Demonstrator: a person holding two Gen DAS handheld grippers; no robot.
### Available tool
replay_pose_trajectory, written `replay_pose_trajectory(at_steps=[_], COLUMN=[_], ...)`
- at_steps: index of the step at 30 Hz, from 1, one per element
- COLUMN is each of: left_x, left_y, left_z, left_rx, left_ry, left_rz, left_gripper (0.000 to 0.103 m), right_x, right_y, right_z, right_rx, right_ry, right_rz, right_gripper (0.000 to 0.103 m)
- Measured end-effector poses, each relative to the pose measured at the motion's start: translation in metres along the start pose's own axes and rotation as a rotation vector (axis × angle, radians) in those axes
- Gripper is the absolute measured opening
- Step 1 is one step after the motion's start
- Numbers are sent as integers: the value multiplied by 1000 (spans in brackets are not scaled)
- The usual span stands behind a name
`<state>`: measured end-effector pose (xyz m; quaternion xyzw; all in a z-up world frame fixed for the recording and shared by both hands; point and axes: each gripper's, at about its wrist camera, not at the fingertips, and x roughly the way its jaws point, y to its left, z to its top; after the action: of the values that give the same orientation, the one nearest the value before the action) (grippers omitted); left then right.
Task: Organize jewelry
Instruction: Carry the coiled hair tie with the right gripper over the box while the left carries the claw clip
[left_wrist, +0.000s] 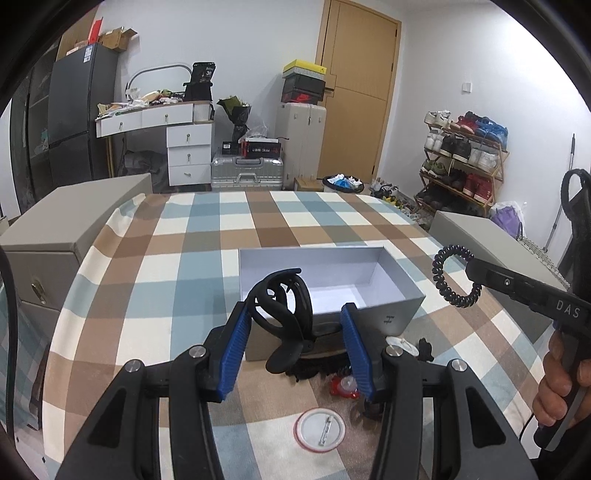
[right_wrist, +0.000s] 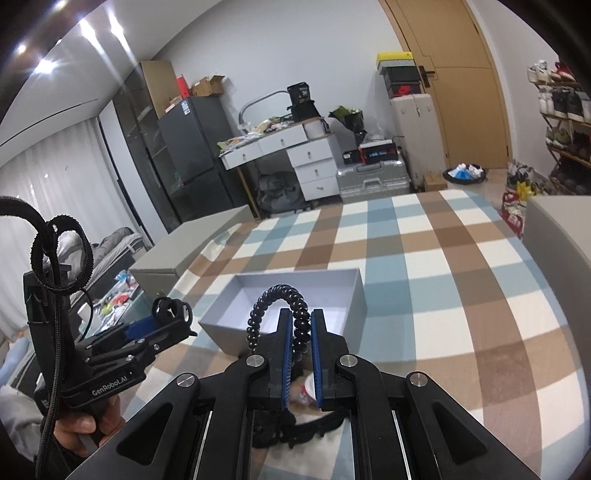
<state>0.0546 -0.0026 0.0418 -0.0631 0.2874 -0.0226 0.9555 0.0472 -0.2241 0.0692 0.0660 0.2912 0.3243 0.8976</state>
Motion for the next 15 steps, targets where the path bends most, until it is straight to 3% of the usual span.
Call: replay_pose_trajectory(at_steps=[15], left_x=[15], left_y=[0], left_z=[17], left_rx=[28], left_ry=[-43], left_rz=[11], left_gripper=[44], right_x=[19], right_y=[-1], right_z=[25], right_rx=[20], right_ry=[-10], right_rz=[2], right_gripper=[9])
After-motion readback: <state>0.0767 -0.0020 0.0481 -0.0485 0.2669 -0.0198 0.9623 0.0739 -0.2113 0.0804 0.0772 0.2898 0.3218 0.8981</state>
